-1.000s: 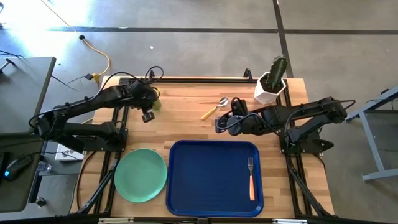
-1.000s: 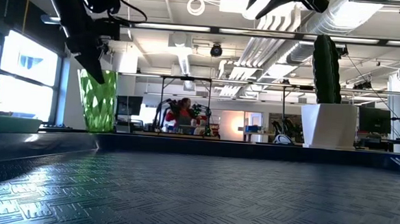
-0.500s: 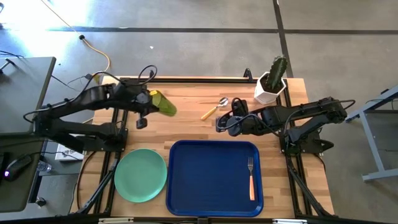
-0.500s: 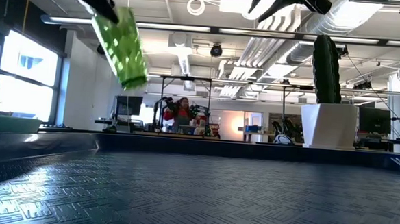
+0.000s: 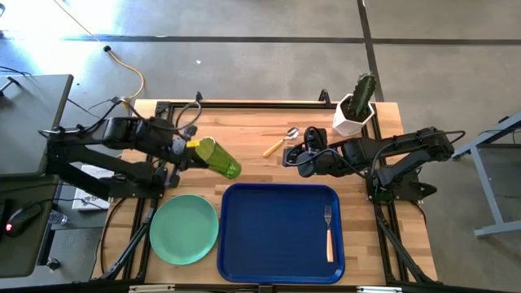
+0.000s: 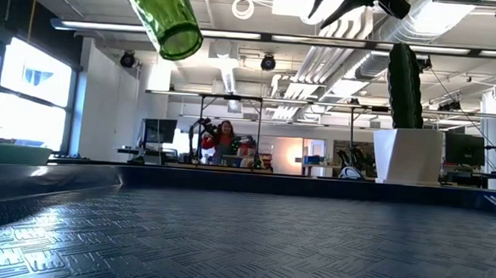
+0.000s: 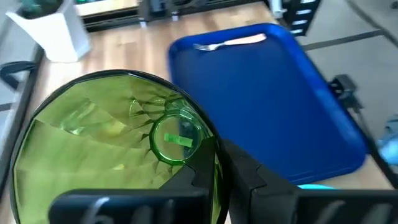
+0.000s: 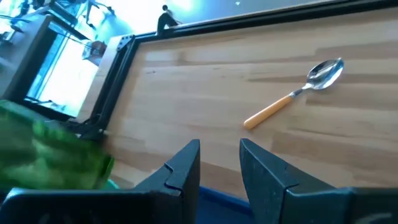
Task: Pick and place plate/cup/fork/spoon on tray
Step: Put the green cup on the top left of the blue tray
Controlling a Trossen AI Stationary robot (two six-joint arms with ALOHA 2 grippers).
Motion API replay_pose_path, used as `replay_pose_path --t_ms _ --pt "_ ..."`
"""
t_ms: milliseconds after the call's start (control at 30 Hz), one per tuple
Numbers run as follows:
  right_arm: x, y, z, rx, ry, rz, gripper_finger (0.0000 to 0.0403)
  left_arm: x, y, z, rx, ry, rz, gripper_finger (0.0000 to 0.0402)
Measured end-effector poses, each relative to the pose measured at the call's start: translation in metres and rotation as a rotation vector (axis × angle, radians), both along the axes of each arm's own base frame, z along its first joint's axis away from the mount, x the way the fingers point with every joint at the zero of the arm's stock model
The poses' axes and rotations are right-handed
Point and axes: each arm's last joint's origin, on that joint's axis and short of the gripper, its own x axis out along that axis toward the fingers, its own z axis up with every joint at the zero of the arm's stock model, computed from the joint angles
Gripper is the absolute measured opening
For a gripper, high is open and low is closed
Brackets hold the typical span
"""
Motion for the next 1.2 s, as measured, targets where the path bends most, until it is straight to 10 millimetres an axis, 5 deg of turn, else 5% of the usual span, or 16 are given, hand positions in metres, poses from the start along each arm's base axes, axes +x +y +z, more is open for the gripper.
replay_pose_path --t_ms 533,1200 --pt "-0.004 -0.018 -0.007 0.049 0.159 0.076 0.0103 0.058 -0.05 -0.044 0.017 0.235 0.043 0.0012" --pt "-0.005 -0.018 -0.007 0.032 0.184 0.099 0.0103 0.098 -0.088 -0.093 0.028 0.38 0.13 0.0014"
